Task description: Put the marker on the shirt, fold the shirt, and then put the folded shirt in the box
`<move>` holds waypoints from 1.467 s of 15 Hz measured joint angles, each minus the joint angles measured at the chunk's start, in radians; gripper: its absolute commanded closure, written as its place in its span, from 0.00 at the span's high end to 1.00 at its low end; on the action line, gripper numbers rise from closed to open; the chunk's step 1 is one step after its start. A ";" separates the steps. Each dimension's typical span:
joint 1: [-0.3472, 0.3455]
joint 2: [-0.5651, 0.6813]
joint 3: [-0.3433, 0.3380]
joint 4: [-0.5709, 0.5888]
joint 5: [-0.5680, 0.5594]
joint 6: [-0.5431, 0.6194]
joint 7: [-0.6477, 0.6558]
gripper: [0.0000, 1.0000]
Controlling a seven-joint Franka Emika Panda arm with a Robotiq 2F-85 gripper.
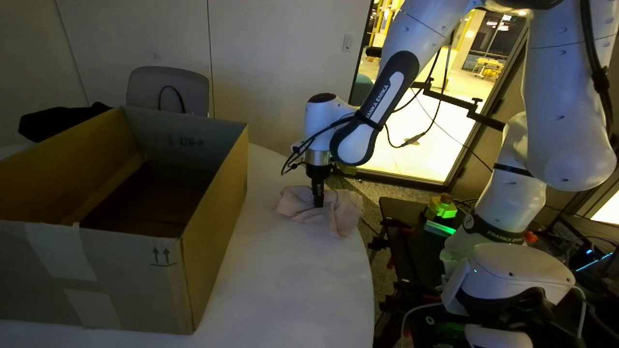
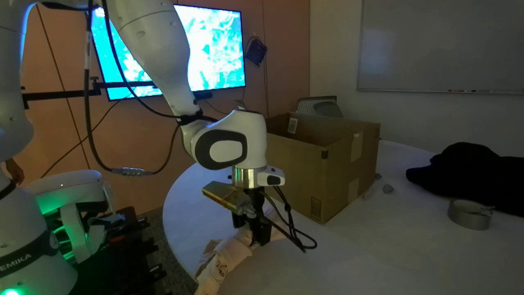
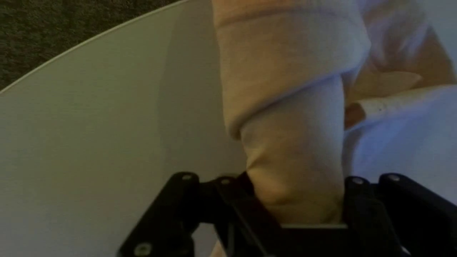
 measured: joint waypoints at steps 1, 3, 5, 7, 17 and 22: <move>0.000 -0.037 0.001 -0.015 0.000 -0.028 -0.009 0.00; 0.001 -0.109 0.002 -0.045 0.000 -0.074 -0.026 0.01; 0.003 -0.176 0.002 -0.072 0.000 -0.108 -0.037 0.01; 0.009 -0.237 0.002 -0.097 0.000 -0.128 -0.040 0.02; 0.084 -0.579 0.017 -0.098 -0.003 -0.331 -0.026 0.01; 0.134 -0.663 0.086 0.008 -0.031 -0.421 0.067 0.01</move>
